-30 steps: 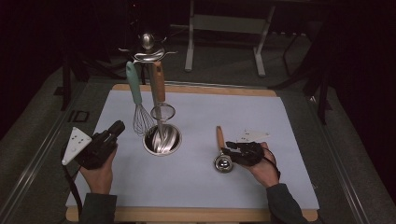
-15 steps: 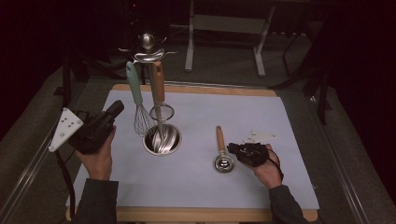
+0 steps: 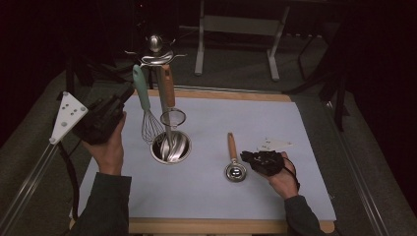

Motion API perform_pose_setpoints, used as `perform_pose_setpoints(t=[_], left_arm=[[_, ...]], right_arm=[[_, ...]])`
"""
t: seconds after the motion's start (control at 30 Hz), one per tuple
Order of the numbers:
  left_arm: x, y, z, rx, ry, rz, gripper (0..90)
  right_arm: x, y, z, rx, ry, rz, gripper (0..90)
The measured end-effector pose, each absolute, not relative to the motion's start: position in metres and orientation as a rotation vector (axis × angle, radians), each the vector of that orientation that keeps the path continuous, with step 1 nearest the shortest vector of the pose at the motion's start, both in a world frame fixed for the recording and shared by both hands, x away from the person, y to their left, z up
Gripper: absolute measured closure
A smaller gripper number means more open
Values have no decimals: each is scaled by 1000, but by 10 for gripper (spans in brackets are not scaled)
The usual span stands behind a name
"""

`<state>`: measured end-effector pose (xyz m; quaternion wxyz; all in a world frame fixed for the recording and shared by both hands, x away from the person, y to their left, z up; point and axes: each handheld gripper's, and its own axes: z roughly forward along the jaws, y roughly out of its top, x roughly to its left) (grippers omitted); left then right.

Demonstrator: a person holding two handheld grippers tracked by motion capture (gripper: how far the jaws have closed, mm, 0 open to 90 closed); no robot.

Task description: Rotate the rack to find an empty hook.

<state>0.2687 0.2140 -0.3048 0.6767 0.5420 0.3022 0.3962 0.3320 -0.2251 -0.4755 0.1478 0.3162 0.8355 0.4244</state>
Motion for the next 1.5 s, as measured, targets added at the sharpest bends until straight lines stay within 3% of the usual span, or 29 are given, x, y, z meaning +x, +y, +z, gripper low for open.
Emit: perform_pose_setpoints(t=[0.3, 1.5], left_arm=[[278, 201, -289, 1233, 670, 929, 900], [294, 215, -284, 1223, 774, 1000, 900]], right_arm=[[333, -226, -477, 909, 2410, 1214, 805], [334, -231, -479, 931, 2405, 1221, 804]])
